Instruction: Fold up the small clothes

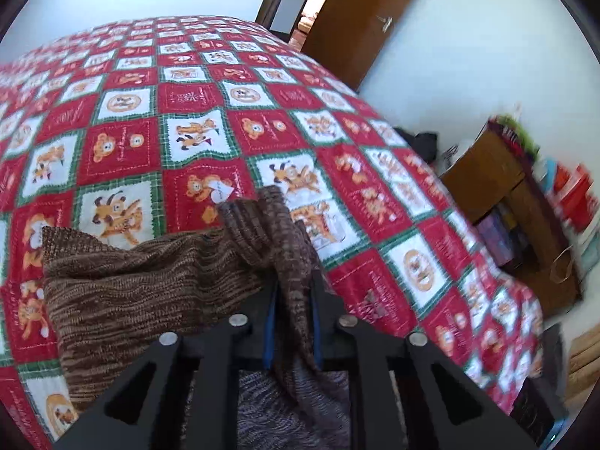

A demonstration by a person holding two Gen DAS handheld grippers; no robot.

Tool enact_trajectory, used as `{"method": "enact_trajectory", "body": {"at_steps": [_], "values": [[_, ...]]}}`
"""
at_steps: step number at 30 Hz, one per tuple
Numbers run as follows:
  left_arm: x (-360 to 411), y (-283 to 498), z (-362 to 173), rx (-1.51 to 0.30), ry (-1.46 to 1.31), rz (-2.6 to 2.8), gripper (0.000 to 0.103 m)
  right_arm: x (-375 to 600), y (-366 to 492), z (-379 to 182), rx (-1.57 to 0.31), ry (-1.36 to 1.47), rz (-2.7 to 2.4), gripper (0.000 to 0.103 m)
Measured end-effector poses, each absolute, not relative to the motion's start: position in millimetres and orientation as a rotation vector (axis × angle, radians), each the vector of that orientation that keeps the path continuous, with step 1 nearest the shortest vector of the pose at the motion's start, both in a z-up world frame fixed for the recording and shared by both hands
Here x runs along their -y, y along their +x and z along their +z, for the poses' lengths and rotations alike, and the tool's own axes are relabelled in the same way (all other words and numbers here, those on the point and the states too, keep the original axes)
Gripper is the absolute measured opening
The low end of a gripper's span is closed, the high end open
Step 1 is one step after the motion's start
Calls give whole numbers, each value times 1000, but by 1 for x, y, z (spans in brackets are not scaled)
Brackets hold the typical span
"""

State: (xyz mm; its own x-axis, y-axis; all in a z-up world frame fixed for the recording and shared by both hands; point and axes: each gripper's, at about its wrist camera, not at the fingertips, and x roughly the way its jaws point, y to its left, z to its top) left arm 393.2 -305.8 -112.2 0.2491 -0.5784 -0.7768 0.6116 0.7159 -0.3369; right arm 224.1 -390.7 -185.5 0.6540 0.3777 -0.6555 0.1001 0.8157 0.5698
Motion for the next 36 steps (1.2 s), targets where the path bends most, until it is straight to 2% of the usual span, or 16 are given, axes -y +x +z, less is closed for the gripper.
{"method": "enact_trajectory", "body": {"at_steps": [2,3,4,5,7,11,15,20,21,24,25,26,30,34,35,36], "values": [[297,385,-100,-999,30,-827,24,395,221,-185,-848,633,179,10],[288,379,-91,-952,41,-813,27,397,218,-184,-835,621,160,19],[276,372,-82,-900,59,-789,40,399,217,-182,-828,611,139,31],[261,365,-74,-850,63,-769,57,403,214,-181,-809,613,112,35],[227,344,-65,-760,88,-693,72,411,212,-176,-781,633,79,38],[191,305,-82,-702,195,-584,73,411,212,-150,-689,524,5,38],[183,282,-120,-735,250,-555,75,400,243,-124,-656,495,71,38],[182,274,-144,-763,221,-564,76,385,314,-113,-723,471,121,38],[181,276,-144,-758,211,-564,77,382,332,-117,-756,458,110,38],[177,279,-145,-763,171,-560,91,378,361,-132,-815,431,94,37],[173,282,-147,-775,152,-564,95,377,367,-138,-835,419,95,20],[172,283,-150,-787,137,-568,95,374,368,-142,-848,384,59,10],[164,286,-156,-815,76,-583,98,395,346,-137,-781,437,-4,9],[174,284,-160,-814,123,-579,103,412,346,-147,-815,385,-79,8],[177,282,-161,-808,140,-588,103,415,347,-145,-803,380,-101,8],[177,280,-161,-803,147,-587,103,418,347,-140,-783,380,-113,15]]}}
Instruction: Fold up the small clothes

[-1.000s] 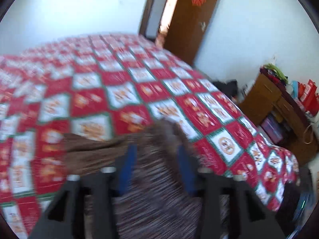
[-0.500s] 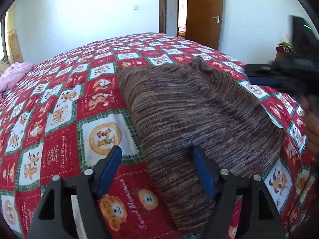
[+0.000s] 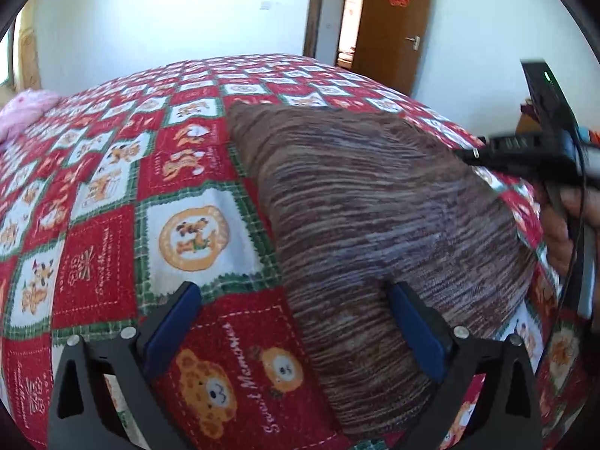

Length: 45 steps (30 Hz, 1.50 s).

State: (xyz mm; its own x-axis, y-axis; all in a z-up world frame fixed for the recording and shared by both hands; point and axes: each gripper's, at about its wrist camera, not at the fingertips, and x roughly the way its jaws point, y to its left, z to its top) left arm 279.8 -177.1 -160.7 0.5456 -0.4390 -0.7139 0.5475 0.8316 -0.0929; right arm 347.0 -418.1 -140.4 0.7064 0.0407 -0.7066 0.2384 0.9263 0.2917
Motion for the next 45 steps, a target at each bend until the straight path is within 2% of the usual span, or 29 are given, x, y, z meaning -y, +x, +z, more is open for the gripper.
{"method": "enact_trajectory", "body": {"at_steps": [1,3,4,6,8,9,10,12,17,19,22,24,28,31,35,38,41,45], "values": [[176,279,-161,-799,145,-583,103,419,348,-134,-756,383,-104,26],[174,278,-162,-794,138,-583,103,412,357,-117,-698,366,-47,38],[173,278,-162,-794,135,-583,103,405,366,-111,-693,342,-29,49],[171,277,-162,-792,128,-584,103,392,390,-108,-749,285,-16,57],[171,277,-162,-791,124,-582,103,387,422,-122,-866,273,-12,57],[171,276,-162,-787,127,-578,103,387,432,-129,-892,265,-42,49],[173,274,-162,-778,140,-576,103,384,440,-135,-921,229,-62,33],[175,269,-161,-764,164,-580,103,385,455,-153,-1015,158,-139,33],[177,267,-162,-749,180,-571,103,360,446,-111,-861,108,-96,35],[178,267,-162,-748,186,-577,103,331,454,-106,-883,91,64,35],[180,264,-162,-735,197,-582,103,287,480,-127,-1011,9,198,35],[181,261,-162,-728,208,-580,103,277,509,-164,-1122,-83,74,35],[179,262,-162,-733,193,-583,103,303,517,-152,-1064,40,28,35],[174,266,-163,-752,155,-595,103,321,479,-124,-957,-3,16,35],[171,268,-164,-756,133,-601,103,347,400,-104,-908,166,278,41],[173,270,-164,-758,140,-595,103,344,356,-118,-929,82,300,41],[174,272,-164,-773,143,-586,103,355,325,-159,-1042,-77,101,42],[177,279,-159,-803,168,-546,103,387,306,-162,-1004,118,141,44]]}}
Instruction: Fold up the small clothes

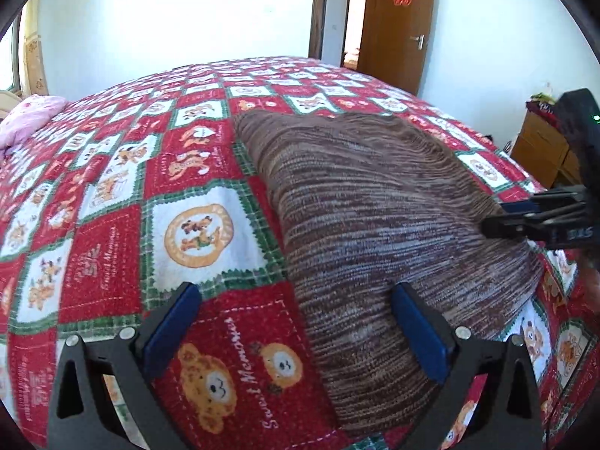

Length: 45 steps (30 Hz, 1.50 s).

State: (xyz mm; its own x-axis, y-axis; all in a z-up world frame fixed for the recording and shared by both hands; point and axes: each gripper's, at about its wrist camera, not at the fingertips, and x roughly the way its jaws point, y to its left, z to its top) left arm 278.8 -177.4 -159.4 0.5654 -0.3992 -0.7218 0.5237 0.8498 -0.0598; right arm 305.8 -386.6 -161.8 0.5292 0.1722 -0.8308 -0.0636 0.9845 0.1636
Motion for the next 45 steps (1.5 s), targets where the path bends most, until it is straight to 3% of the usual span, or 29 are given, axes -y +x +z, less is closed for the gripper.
{"method": "enact_trajectory", "body": {"at_steps": [5,8,11,19,26,30,36,37,39,41,45], "values": [[182,288,-142,-784,159,-507,103,389,304,-147,-912,125,112,44],[191,298,-151,-817,193,-493,103,410,320,-143,-847,275,154,46],[193,301,-159,-855,179,-503,103,424,342,-150,-860,410,193,54],[191,305,-164,-869,138,-530,103,448,380,-188,-858,672,263,54],[195,304,-163,-867,156,-540,103,434,398,-188,-854,645,279,54],[198,304,-163,-866,167,-573,102,427,409,-192,-881,649,300,36],[202,296,-159,-851,169,-653,76,420,413,-194,-888,623,307,28],[202,296,-159,-858,157,-671,64,419,413,-193,-886,618,301,27],[204,293,-157,-855,149,-673,56,414,411,-191,-880,604,290,24],[207,286,-152,-831,183,-649,40,407,408,-187,-868,579,272,23],[206,278,-143,-826,202,-609,31,397,402,-173,-829,584,262,21]]}}
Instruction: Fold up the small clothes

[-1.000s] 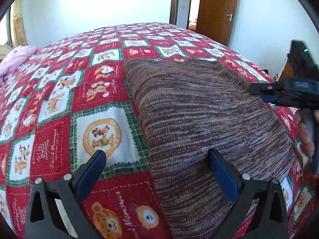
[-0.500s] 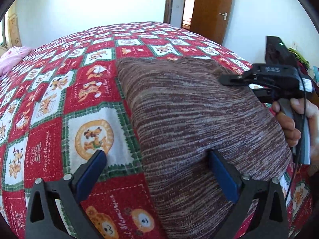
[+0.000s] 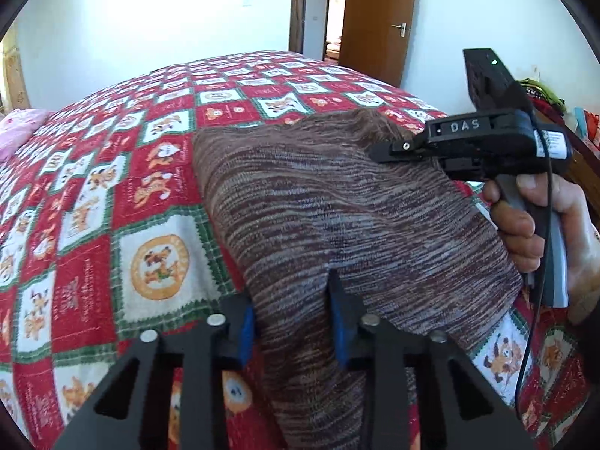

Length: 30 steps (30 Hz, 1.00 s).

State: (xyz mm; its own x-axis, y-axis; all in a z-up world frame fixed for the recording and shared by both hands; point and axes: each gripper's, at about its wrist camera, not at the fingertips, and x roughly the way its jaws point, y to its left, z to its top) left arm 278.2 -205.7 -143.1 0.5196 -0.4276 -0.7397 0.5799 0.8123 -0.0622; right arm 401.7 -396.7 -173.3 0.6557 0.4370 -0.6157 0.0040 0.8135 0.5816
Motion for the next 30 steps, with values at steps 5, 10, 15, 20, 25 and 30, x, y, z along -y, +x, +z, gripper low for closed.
{"method": "enact_trajectory", "body": {"at_steps": [5,10,15,20,25,30], "values": [[189,262,-123,-804,184,-610,28,379,391,-150,-797,565,294,20],[167,246,-105,-770,189,-574,28,350,381,-129,-774,533,354,20],[132,232,-89,-736,177,-534,28,318,377,-118,-768,520,413,20],[96,221,-80,-721,165,-482,28,275,374,-111,-770,509,479,20],[62,212,-76,-708,148,-424,28,227,376,-108,-782,492,550,20],[31,209,-78,-716,125,-362,27,184,378,-108,-803,471,605,20]]}}
